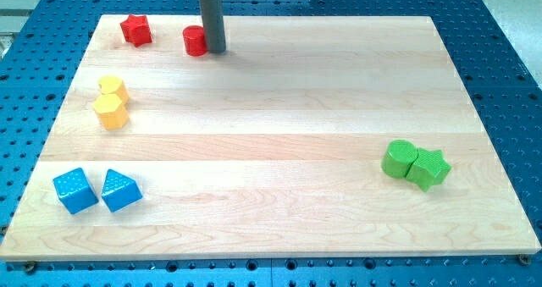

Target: Push the yellow blocks towards the red blocks

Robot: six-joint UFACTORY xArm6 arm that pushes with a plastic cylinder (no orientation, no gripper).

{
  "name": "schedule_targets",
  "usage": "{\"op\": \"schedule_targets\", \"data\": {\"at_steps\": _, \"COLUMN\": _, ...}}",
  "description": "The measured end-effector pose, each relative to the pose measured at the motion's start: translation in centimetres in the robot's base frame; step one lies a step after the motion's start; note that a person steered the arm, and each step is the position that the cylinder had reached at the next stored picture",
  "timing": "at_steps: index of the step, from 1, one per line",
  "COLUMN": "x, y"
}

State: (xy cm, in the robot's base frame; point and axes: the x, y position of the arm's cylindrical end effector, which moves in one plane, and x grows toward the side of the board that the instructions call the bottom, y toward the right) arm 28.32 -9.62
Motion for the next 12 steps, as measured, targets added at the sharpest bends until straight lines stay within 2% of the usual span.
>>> {"op": "schedule_targets", "data": {"at_steps": 1, "x": -3.4, "y": -3.9}}
{"op": "schedule_targets", "data": {"at_steps": 2, "x": -1.7, "y": -4.6}}
{"op": "schedule_targets", "data": {"at_steps": 3, "x": 10.3, "y": -3.4}}
{"op": "schedule_targets", "data": {"at_steps": 4, "x": 19.6, "y": -10.9}}
{"op": "schedule_targets", "data": {"at_steps": 5, "x": 18.6, "y": -14.2}}
{"op": "schedule_targets", "data": {"at_steps": 6, "x": 16.6, "y": -11.2}}
{"op": "schedule_targets", "data": {"at_steps": 7, "x": 14.4, "y": -11.2}}
{"op": "schedule_targets", "data": {"at_steps": 8, "x": 10.1, "y": -11.2}}
{"op": "schedule_targets", "data": {"at_steps": 9, "x": 11.4, "y": -11.2}}
{"op": "schedule_targets", "data": {"at_steps": 11, "x": 7.2, "y": -11.2}}
{"op": "schedule_targets", "data": {"at_steps": 12, "x": 9.8, "y": -12.2}}
